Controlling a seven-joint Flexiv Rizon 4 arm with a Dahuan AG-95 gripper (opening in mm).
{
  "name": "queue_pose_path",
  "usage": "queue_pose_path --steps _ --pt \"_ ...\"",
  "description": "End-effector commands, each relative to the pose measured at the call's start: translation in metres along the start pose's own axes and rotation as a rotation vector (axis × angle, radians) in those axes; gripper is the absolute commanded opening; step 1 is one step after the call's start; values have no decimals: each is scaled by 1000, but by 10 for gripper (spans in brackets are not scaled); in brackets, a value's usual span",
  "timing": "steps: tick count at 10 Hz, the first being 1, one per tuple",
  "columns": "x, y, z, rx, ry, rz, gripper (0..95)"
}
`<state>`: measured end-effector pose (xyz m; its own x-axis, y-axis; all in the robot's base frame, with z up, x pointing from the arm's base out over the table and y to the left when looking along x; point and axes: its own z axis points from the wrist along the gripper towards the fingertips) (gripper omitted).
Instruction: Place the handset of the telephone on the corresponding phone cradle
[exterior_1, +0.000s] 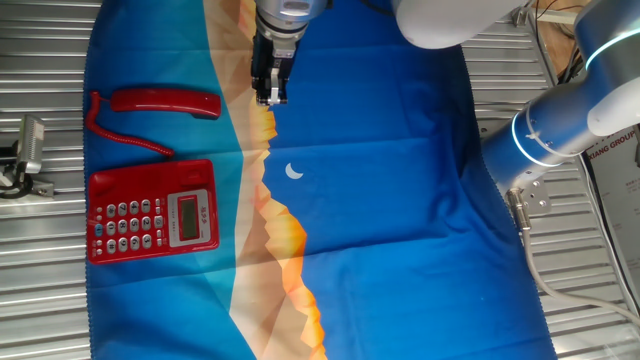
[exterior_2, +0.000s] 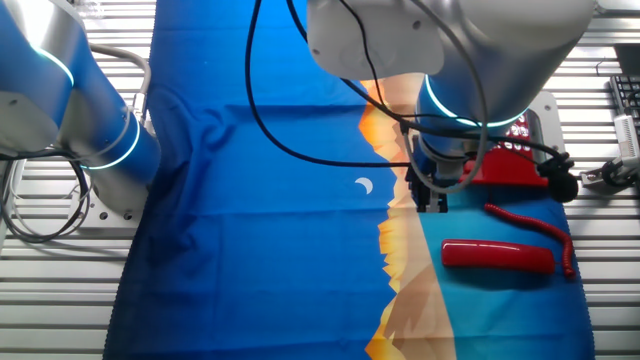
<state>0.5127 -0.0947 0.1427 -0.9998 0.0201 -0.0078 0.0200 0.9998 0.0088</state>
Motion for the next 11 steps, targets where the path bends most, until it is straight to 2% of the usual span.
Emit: queue_pose_path --steps 1,4,7,11 --pt "0 0 -1 1 7 6 0" --pt "0 0 -1 1 -3 30 0" --pt "0 0 -1 8 1 68 0" --pt "0 0 -1 7 -22 90 0"
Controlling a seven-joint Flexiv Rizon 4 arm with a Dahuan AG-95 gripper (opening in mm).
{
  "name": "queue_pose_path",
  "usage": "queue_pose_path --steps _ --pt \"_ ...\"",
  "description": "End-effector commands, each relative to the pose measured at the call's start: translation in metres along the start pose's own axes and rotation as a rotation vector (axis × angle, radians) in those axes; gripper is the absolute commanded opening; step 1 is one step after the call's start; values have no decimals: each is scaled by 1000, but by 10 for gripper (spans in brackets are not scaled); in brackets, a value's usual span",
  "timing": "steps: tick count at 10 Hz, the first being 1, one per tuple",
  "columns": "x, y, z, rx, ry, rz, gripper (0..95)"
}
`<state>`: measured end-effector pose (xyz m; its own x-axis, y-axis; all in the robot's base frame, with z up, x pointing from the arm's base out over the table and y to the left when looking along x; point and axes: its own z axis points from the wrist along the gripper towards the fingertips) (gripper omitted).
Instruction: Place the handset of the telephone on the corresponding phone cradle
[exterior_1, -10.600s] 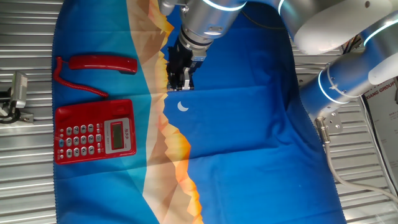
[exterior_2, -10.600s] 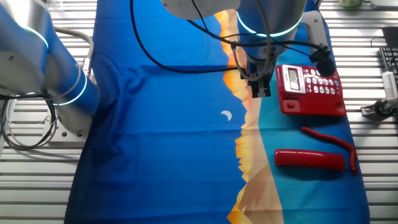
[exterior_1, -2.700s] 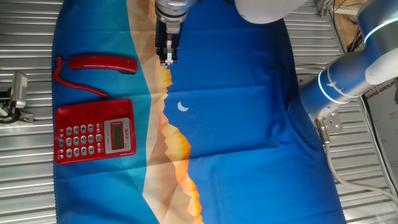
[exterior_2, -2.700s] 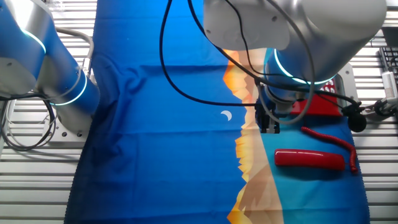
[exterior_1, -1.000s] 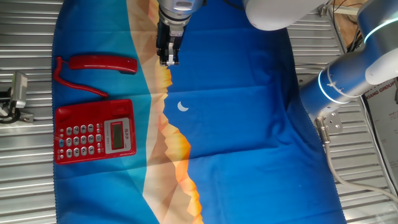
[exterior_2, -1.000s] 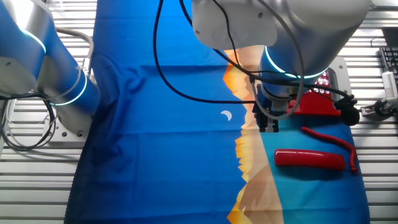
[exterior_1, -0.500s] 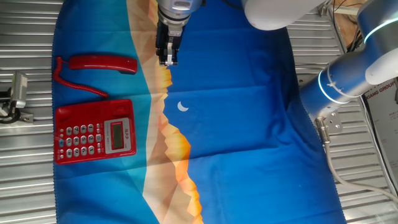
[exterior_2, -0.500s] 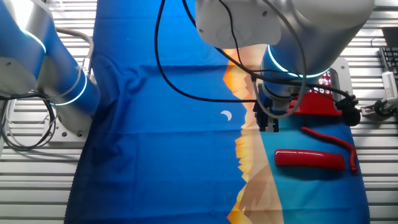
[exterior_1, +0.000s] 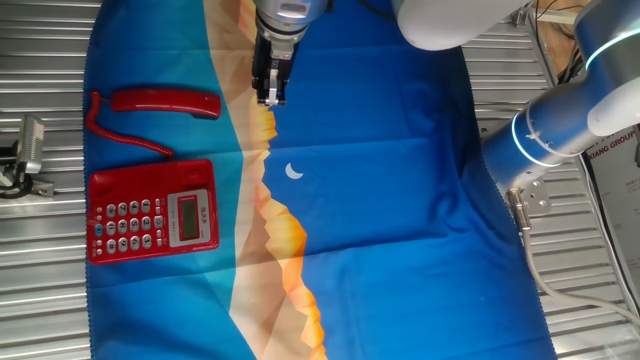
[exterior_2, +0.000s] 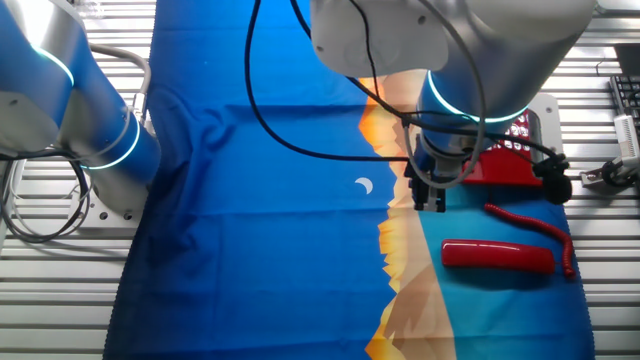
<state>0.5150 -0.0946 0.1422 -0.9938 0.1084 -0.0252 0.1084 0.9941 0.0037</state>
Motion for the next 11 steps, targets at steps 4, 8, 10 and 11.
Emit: queue_pose_path --steps 4,8,10,11 --pt "2 0 -1 -9 -14 10 0" --pt "2 0 -1 -9 -11 0 0" --pt "2 0 -1 -10 -12 -4 0" --pt "1 0 -1 -10 -12 -5 0"
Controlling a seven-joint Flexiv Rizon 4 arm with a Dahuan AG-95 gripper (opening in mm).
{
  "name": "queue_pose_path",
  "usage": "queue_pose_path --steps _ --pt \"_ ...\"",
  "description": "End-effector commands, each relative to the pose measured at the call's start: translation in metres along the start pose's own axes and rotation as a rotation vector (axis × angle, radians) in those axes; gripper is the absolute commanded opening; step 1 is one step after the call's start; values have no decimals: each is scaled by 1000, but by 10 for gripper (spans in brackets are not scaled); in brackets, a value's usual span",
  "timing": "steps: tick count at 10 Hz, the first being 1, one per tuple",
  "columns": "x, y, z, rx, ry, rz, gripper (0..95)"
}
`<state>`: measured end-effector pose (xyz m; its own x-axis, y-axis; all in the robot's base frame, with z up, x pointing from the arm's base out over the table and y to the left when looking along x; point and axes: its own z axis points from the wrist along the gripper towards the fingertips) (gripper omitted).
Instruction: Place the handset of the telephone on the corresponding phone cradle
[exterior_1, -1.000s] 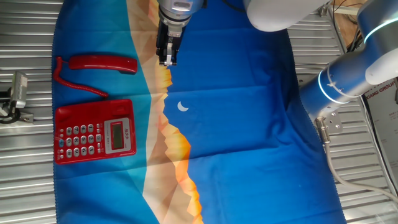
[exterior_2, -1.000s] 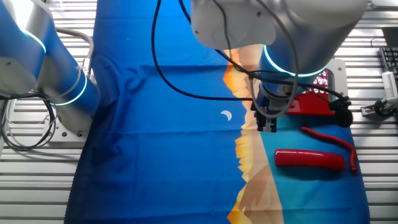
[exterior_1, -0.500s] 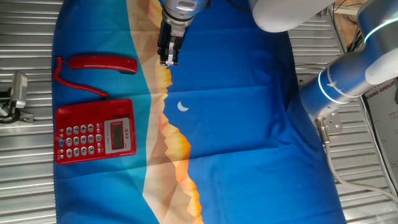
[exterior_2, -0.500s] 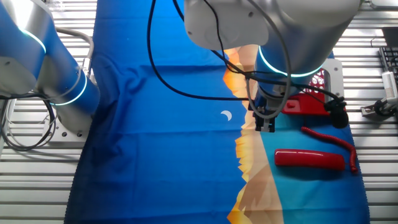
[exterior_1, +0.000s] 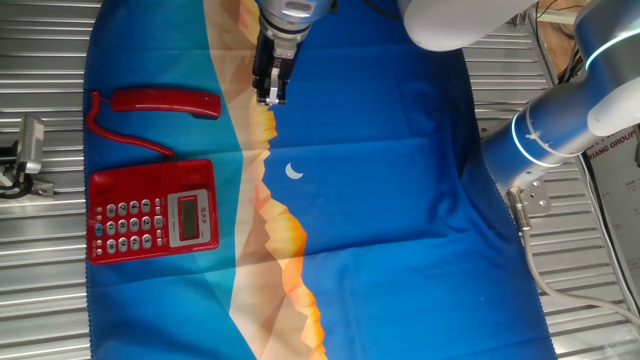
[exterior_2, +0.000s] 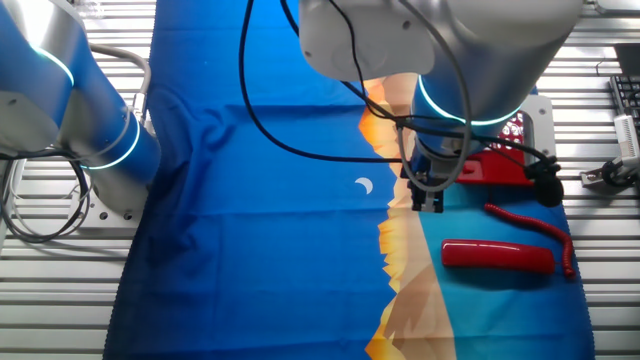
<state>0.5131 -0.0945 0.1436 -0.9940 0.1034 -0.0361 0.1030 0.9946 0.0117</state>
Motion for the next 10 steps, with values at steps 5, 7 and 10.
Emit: queue_pose_path --steps 5,7,10 --pt "-12 -8 9 -4 2 -34 0" --pt "-21 -16 14 -9 7 -54 0" --pt "-40 -26 19 -15 8 -75 0"
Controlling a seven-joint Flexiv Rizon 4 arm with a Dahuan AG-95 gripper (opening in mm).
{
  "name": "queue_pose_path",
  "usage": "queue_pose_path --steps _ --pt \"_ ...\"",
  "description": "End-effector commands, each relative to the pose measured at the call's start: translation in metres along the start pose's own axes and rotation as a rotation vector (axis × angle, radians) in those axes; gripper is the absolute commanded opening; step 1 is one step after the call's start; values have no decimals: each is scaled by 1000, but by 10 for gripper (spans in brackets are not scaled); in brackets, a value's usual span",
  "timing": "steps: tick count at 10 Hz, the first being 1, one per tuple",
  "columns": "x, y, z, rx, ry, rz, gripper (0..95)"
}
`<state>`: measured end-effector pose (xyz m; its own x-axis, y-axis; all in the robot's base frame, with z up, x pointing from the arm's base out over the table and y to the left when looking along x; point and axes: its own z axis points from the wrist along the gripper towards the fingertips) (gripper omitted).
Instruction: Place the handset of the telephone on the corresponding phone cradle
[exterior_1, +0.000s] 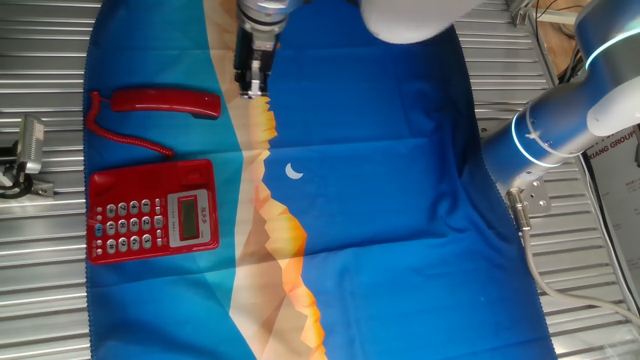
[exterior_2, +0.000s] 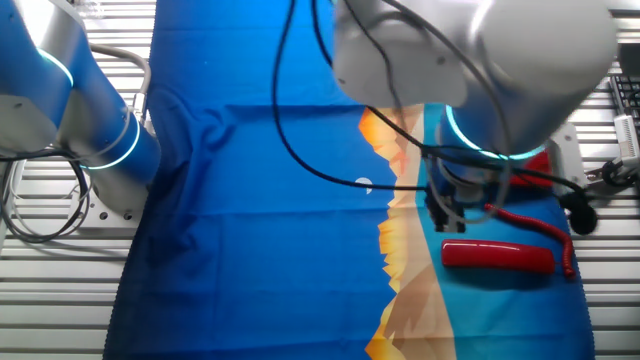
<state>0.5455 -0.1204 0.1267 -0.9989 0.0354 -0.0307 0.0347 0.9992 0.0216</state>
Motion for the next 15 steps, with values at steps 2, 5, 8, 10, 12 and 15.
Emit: queue_pose_path --steps 2,5,8,10,12,15 --pt "-19 -8 2 -2 13 -7 0" --pt "-37 -15 8 -6 13 -10 0" --pt "-52 -20 14 -2 14 -13 0" --pt "-66 -23 16 -3 18 -15 0" --pt "-78 -26 21 -6 18 -18 0" --pt "-85 -28 29 -5 13 -48 0"
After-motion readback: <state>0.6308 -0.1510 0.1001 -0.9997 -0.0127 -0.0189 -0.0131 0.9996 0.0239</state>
